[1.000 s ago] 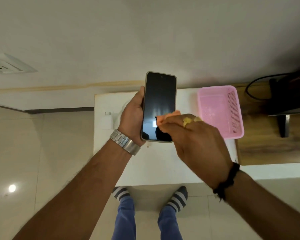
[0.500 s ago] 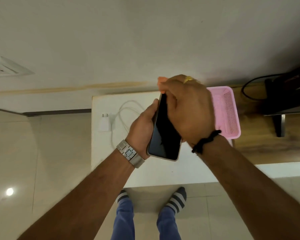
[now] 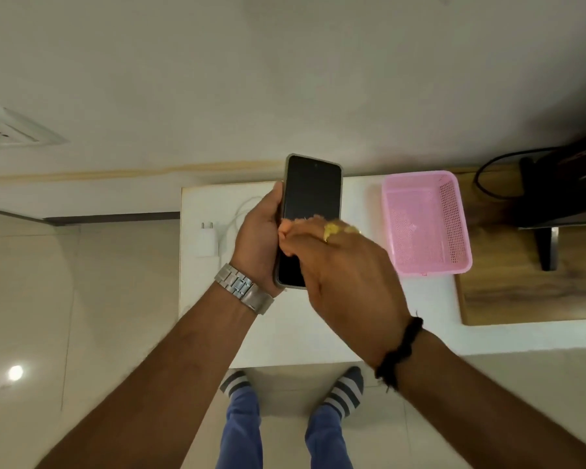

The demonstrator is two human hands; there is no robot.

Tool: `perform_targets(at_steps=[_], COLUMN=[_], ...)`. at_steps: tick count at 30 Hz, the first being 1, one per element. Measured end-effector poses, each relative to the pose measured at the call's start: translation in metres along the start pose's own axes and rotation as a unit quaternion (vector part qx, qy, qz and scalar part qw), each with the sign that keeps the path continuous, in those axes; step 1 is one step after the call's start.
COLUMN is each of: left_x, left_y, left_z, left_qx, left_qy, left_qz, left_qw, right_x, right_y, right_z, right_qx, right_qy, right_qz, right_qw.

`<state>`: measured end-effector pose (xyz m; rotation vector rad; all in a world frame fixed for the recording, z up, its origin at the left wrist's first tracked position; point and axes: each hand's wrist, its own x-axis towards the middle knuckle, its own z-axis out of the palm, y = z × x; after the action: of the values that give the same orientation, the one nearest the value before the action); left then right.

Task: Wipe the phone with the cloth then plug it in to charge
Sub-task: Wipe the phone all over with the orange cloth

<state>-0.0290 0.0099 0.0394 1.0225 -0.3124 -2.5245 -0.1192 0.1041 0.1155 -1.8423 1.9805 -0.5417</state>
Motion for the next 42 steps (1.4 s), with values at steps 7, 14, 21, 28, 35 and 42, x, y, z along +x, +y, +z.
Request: perform_targets(at_steps=[7,14,21,28,35,42], left_x=[0.001,0.005,0.008,0.007,0.007,0.006], left_y=[-0.014,-0.009,-0.005,-0.013,-0.003,-0.014], left_z=[0.013,0.004,0.013,0.014,0.012,0.022], left_qx=[-0.026,0.007,0.019,-0.002,0.048,0.014], left_qy=[-0.004,0.052,0.063,0.041,0.076,0.076], left_qz=[-0.036,-0.036,-0.007,-0.044,-0.032,-0.034], left_qw=[0.999,0.998,0.998,0.998,0.995,0.996], right_x=[0.055,0.001,0.029,0.025,-0.015,0.042], right_y=[0.033,0.015,0.02,0.053,0.032,0.079], right_z=[-0.021,-0.005,-0.001,-0.013,0.003,-0.019], right_qx=[-0.05,-0.045,-0.049,-0.061,-0.033,-0.068], right_qy=[0.086,-0.021,0.037,0.046,-0.006,0.074], right_qz=[0.073,0.002,0.042,0.029,0.011,0.076], right_qw=[0.992,0.999,0.997,0.997,0.999,0.992])
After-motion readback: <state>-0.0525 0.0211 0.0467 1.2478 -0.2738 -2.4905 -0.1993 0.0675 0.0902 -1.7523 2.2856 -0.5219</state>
